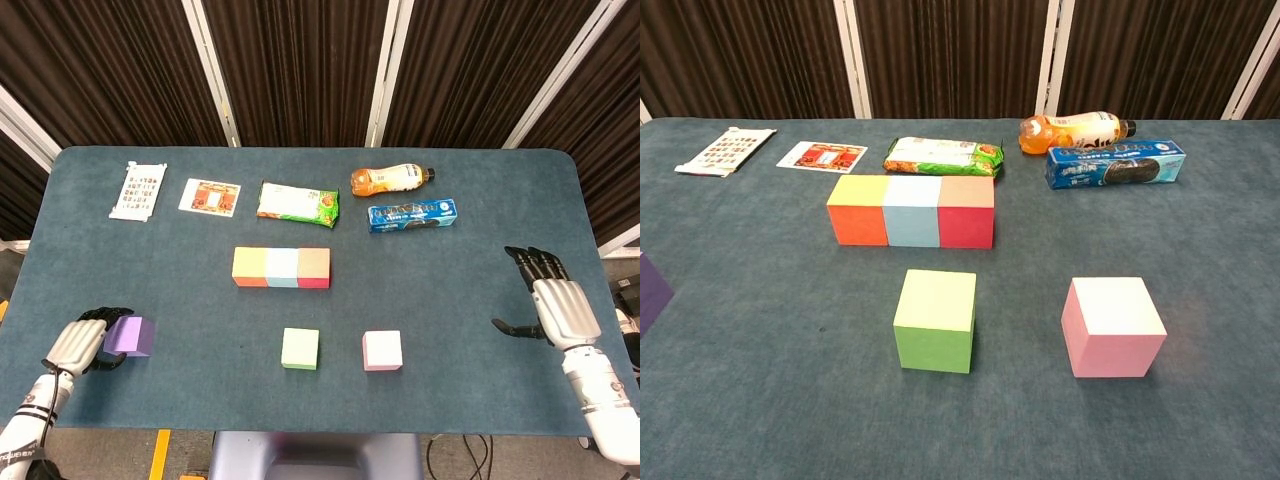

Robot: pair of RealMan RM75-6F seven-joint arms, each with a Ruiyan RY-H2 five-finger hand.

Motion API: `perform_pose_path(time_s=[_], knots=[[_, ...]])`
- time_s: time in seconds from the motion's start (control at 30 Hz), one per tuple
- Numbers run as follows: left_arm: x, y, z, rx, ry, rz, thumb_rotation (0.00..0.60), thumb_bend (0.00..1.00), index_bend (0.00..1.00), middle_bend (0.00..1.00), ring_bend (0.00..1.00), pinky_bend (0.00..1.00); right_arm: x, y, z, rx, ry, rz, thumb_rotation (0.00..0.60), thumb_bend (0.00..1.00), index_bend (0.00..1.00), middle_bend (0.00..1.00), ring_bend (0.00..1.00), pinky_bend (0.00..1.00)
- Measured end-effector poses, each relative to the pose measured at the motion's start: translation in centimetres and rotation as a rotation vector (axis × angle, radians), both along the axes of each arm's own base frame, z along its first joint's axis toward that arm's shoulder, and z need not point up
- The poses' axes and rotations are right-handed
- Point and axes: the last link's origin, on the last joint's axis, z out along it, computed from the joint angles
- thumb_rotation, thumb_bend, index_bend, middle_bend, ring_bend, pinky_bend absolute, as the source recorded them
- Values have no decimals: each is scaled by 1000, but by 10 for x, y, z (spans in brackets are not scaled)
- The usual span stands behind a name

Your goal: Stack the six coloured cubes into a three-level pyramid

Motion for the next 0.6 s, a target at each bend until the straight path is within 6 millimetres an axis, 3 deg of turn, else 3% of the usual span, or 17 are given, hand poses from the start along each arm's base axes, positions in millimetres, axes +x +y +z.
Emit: perform_pose_path(time_s=[0.1, 0.27, 0.37, 0.6], knots=[[1, 7, 0, 17, -4, -4, 600, 307, 419, 454, 368, 363, -2, 0, 0, 3, 3, -6, 600, 263, 0, 184, 61, 165], [17, 22, 9, 67, -44, -45, 600, 308, 446, 508, 433, 511, -2, 1, 2, -8, 3, -11, 600, 264, 0, 184, 61, 165], [38, 33, 14, 92, -84, -92, 600, 309, 446, 505, 434, 514, -1, 3, 4, -18, -3, -6, 600, 264, 0, 184, 61, 165], [112, 71, 20, 50, -187, -217, 600, 310, 417, 473, 432, 470, -4, 11, 7, -26, -12, -11, 600, 264, 0, 184, 61, 165]])
